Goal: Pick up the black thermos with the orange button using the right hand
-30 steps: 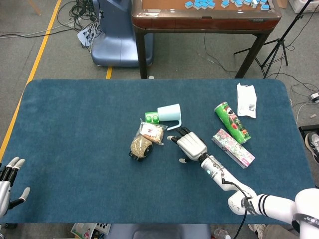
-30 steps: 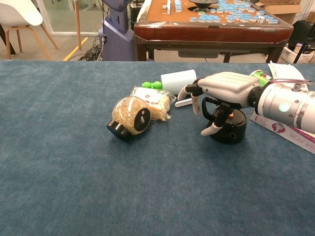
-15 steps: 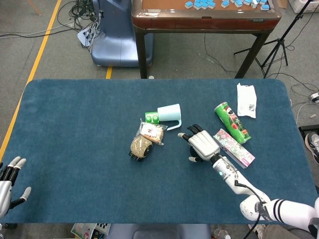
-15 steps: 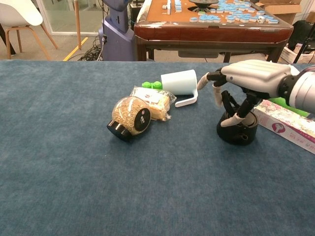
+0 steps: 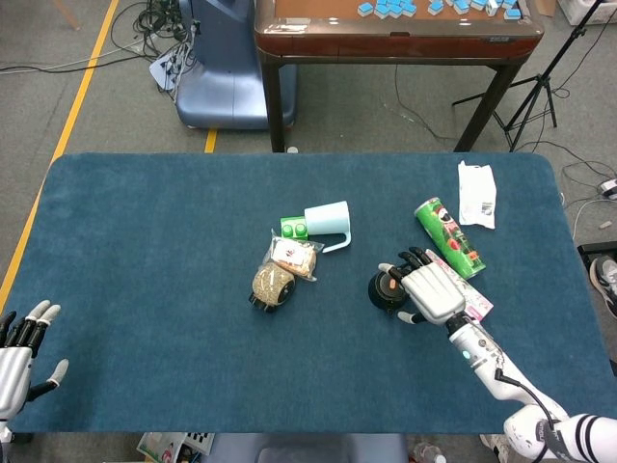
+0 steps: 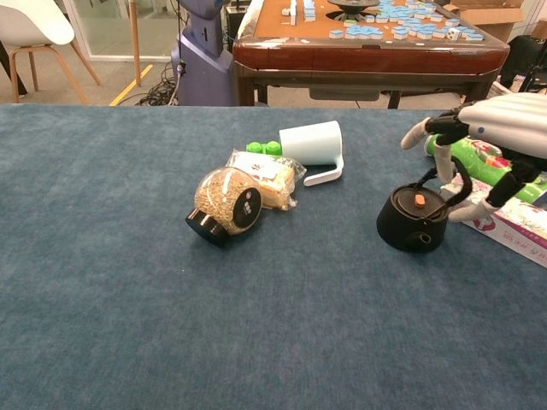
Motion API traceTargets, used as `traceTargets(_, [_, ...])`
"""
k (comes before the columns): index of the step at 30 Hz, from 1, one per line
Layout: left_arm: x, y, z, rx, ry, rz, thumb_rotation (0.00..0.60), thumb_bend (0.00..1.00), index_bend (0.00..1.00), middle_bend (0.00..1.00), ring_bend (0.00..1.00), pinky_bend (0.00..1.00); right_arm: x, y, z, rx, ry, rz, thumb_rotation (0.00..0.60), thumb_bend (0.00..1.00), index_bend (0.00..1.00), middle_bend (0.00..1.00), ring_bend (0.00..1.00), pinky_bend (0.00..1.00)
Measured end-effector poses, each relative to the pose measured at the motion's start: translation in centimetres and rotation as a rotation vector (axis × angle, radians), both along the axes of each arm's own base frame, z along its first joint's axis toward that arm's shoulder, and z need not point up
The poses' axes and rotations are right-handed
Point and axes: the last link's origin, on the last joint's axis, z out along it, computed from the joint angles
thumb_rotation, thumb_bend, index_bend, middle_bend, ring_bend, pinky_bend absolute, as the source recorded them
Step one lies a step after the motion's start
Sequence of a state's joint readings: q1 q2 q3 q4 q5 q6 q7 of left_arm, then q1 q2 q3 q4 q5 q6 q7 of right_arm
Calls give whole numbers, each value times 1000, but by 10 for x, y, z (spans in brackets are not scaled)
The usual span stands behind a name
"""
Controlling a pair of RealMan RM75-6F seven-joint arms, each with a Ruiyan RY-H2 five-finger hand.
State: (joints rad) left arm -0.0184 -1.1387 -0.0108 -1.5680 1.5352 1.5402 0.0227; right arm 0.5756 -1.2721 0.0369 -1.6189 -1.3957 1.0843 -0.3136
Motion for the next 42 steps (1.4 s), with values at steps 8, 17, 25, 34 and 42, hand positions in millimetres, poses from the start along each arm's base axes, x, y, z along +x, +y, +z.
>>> traceTargets(8, [4, 0, -2, -6, -2, -10, 600, 295, 109, 68, 129, 15, -6, 5, 12, -40, -6, -17, 600, 0, 209, 397, 163, 111])
traceTargets(17, [3, -3, -1, -6, 0, 0, 600, 296, 109, 68, 129, 15, -12, -17, 16, -52, 56, -83, 600, 0, 209, 351, 162, 111])
traceTargets(25, [0, -8, 3, 6, -1, 16, 600, 296, 110, 68, 129, 15, -25, -36, 8, -6, 154, -139, 600, 0, 209, 352, 163, 111])
traceTargets(34, [2, -8, 3, 8, -3, 6, 600, 296, 109, 68, 129, 15, -29, -32, 6, 36, 162, -165, 600, 0, 209, 369, 163, 111])
traceTargets(42, [4, -8, 2, 6, -4, -4, 600, 295, 109, 68, 129, 15, -29, -18, 9, 74, 133, -182, 600, 0, 209, 396, 163, 110])
